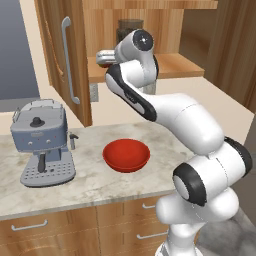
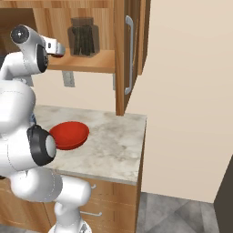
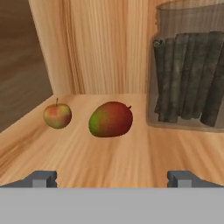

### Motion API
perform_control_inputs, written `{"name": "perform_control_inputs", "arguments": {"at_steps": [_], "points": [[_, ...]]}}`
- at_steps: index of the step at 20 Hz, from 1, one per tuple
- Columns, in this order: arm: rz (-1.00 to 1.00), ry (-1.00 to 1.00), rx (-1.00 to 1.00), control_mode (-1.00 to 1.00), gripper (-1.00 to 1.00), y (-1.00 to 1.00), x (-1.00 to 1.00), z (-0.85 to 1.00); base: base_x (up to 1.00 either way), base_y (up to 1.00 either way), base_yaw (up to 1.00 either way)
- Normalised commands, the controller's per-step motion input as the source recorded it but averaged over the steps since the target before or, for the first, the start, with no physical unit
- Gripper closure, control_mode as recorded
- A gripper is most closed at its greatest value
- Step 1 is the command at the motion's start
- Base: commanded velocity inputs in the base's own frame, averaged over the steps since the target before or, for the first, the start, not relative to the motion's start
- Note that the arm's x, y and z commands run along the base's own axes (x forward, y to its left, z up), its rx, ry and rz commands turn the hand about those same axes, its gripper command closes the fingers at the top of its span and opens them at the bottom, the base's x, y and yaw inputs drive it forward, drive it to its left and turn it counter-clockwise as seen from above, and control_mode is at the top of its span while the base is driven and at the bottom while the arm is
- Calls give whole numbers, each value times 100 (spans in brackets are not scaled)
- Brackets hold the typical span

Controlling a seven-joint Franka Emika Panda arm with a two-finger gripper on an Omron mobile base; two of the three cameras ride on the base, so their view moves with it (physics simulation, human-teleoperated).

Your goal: Open the cabinet. Pick the apple and mango from the cabinet and place them into the bowl. Then close the cabinet.

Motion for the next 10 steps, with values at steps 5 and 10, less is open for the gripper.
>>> {"name": "perform_control_inputs", "arguments": {"at_steps": [5,10], "points": [[-2,2,0,-100,-100,7,28,0,0,0,0],[-3,4,0,-100,-100,2,30,-1,0,0,0]]}}
